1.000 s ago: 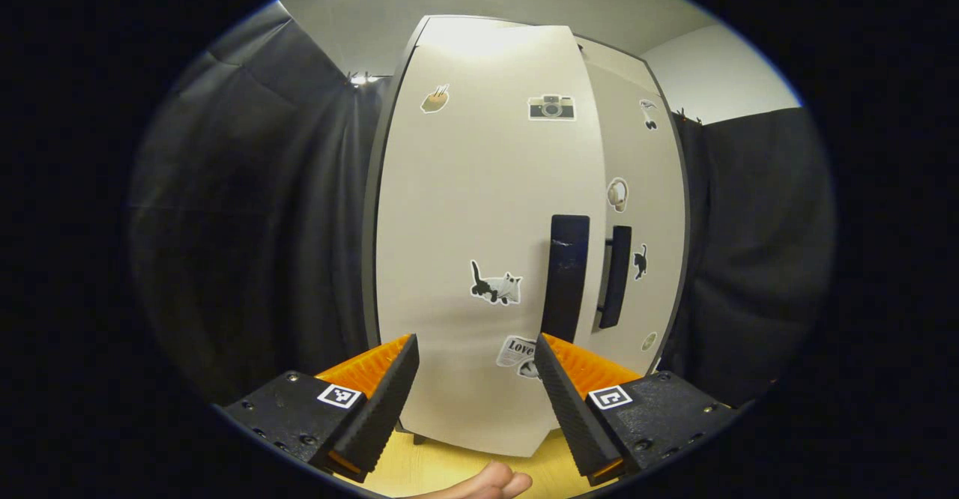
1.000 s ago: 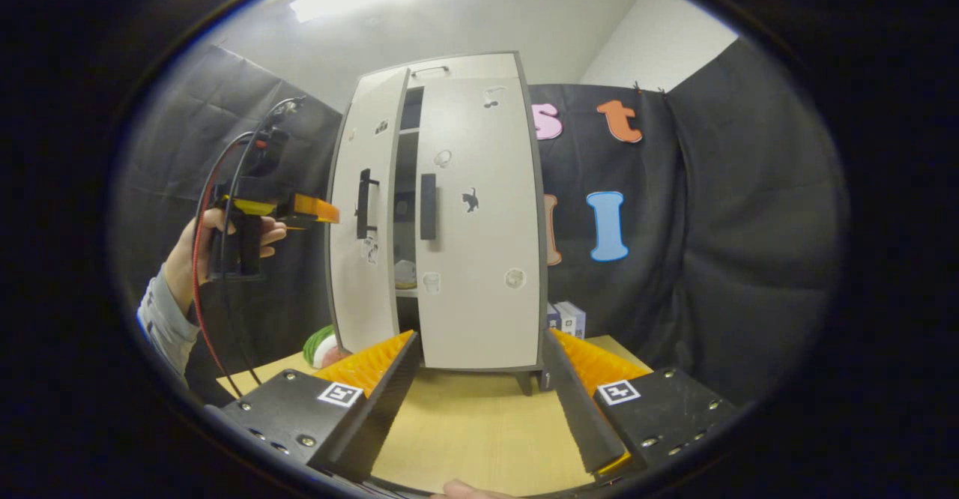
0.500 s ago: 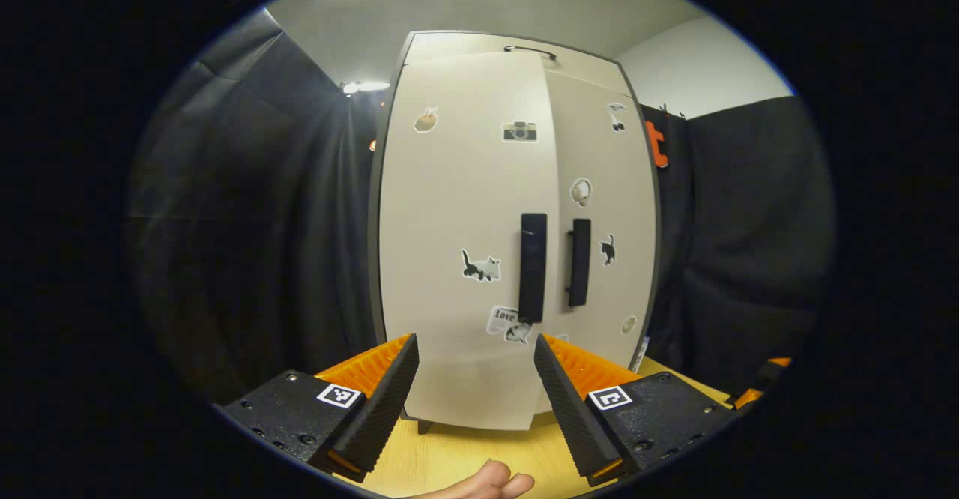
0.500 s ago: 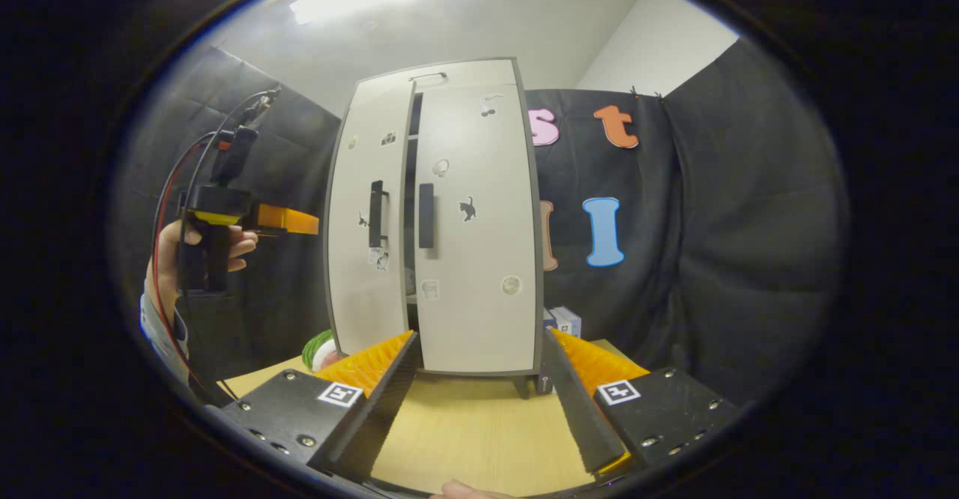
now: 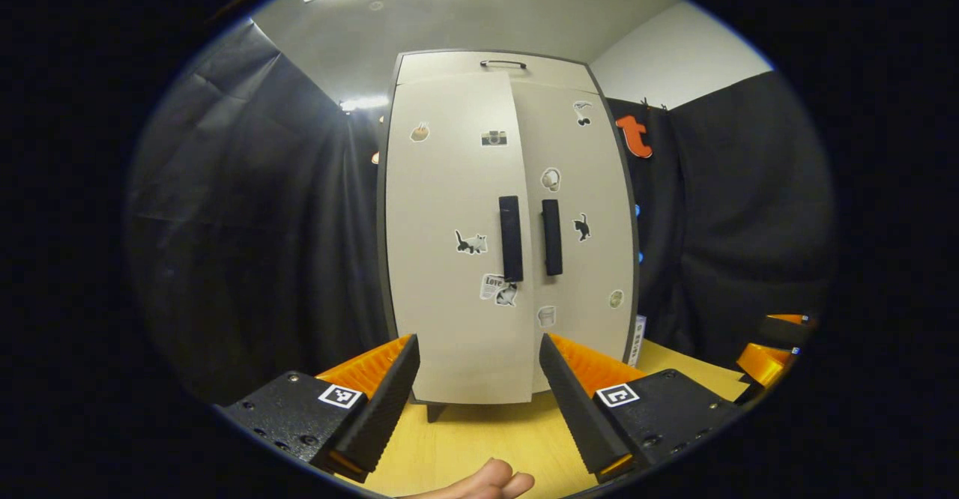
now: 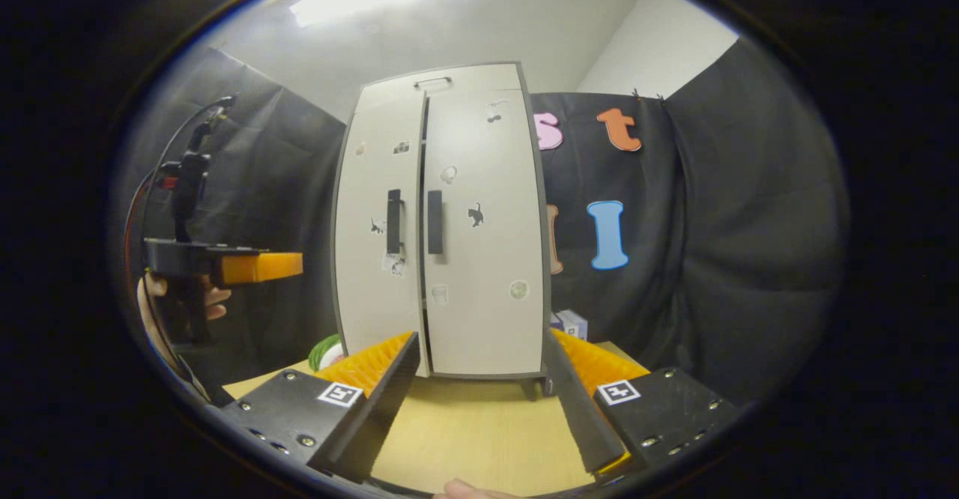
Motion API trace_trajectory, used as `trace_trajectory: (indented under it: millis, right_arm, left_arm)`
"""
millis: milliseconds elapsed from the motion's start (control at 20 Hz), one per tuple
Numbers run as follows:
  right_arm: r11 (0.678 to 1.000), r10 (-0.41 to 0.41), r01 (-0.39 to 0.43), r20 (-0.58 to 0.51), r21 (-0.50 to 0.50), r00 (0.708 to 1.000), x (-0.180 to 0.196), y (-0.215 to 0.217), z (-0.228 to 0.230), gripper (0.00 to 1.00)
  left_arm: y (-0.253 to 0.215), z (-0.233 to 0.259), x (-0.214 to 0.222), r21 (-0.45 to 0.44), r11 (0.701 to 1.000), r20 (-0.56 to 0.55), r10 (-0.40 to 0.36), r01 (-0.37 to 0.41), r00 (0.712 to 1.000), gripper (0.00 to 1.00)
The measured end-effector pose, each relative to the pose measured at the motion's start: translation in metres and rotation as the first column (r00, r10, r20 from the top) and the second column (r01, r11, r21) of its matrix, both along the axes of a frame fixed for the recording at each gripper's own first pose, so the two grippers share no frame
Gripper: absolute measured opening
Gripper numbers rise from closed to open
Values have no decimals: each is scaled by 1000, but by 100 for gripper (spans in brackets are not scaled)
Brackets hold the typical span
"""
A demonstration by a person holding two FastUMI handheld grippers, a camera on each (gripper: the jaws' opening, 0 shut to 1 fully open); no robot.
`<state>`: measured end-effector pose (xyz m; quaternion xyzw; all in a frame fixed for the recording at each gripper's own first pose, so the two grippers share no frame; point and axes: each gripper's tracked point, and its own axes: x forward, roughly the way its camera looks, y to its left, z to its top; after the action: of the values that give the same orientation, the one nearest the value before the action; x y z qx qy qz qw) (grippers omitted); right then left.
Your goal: Grab one shoe with the right hand and put it into the shoe cabinet, grab the other shoe with the left hand and put it into the shoe cabinet; then close the right door with the right hand and the left door with the left hand.
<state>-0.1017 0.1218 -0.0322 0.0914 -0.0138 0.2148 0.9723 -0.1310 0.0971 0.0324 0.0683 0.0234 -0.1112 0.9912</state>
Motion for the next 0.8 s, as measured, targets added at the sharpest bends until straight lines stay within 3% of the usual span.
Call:
trace_trajectory:
  millis: [150, 400, 600, 800]
  right_arm:
    - [1000, 3, -3, -3, 8, 1000, -2, 4, -2, 98]
    - [1000, 7, -7, -11, 17, 1000, -3, 9, -6, 98]
    - [1000, 0, 0, -8, 19, 1000, -2, 12, -4, 98]
    - [1000, 8, -8, -2, 9, 1000, -3, 12, -4, 98]
  left_arm:
    - [2, -16, -29, -36, 999, -12, -27, 27, 1000, 98]
    - [23, -38, -49, -84, 996, -32, 21, -24, 999, 98]
    - [27, -28, -56, -45, 999, 8, 22, -22, 1000, 94]
    - [19, -15, -61, -79, 997, 48, -5, 9, 999, 97]
